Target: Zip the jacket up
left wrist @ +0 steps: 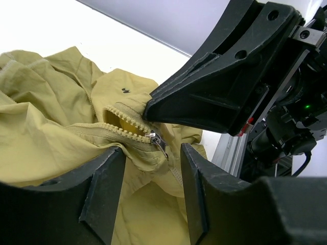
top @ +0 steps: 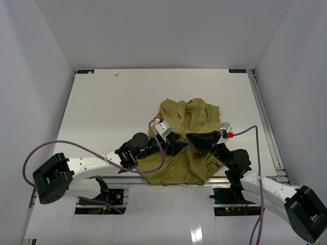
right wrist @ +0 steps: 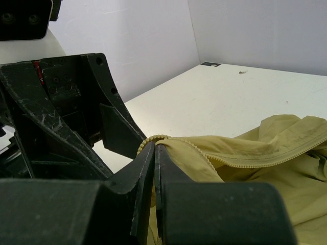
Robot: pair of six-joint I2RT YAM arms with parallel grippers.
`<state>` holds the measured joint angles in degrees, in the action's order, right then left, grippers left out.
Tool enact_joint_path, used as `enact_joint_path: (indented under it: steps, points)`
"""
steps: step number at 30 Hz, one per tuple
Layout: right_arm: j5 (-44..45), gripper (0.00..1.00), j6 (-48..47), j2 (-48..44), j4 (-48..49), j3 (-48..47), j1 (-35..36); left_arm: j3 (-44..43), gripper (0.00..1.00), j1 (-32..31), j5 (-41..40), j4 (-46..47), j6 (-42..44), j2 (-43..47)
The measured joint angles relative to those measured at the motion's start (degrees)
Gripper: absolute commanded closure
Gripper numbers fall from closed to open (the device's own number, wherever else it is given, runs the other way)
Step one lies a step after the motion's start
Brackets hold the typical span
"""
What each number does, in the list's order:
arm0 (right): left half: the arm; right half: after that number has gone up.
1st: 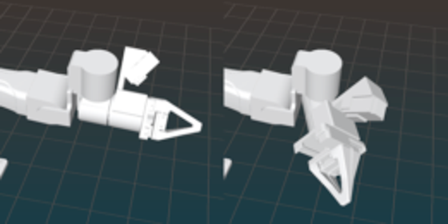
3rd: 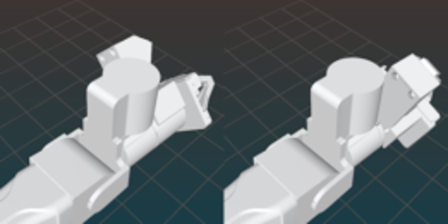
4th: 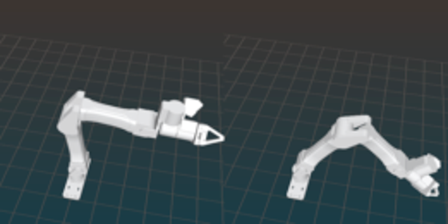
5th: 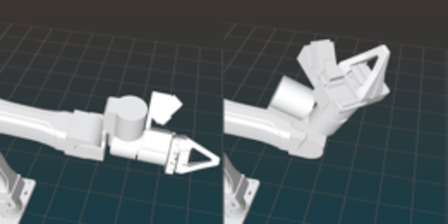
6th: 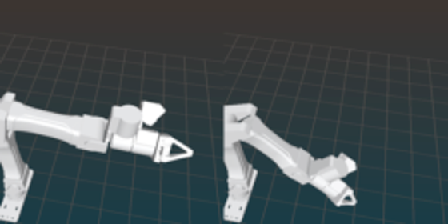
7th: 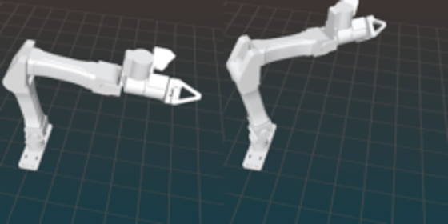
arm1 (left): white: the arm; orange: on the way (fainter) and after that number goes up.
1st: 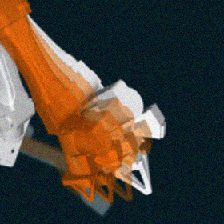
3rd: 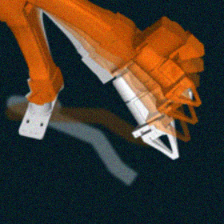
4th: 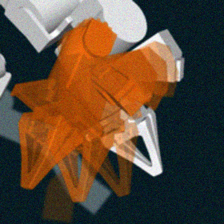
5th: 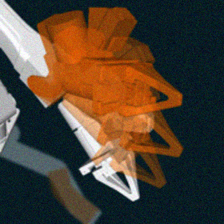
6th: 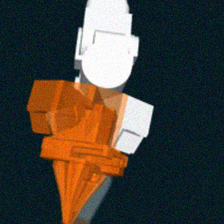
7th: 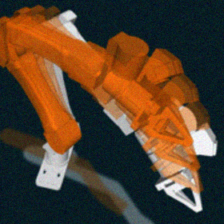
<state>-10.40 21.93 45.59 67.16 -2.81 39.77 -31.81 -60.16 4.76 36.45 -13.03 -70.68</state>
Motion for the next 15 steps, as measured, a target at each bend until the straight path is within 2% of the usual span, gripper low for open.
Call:
enact_joint_path:
  steps: [8,15]
  points:
    - [-0.2,0.92,0.2,0.0,0.5,0.0,0.0,0.0,0.35,0.0,-4.3,-1.7,-0.8,2.9]
    - [-0.2,0.92,0.2,-0.2,0.5,0.0,0.0,0.1,0.35,0.0,-9.2,-4.8,-4.0,7.2]
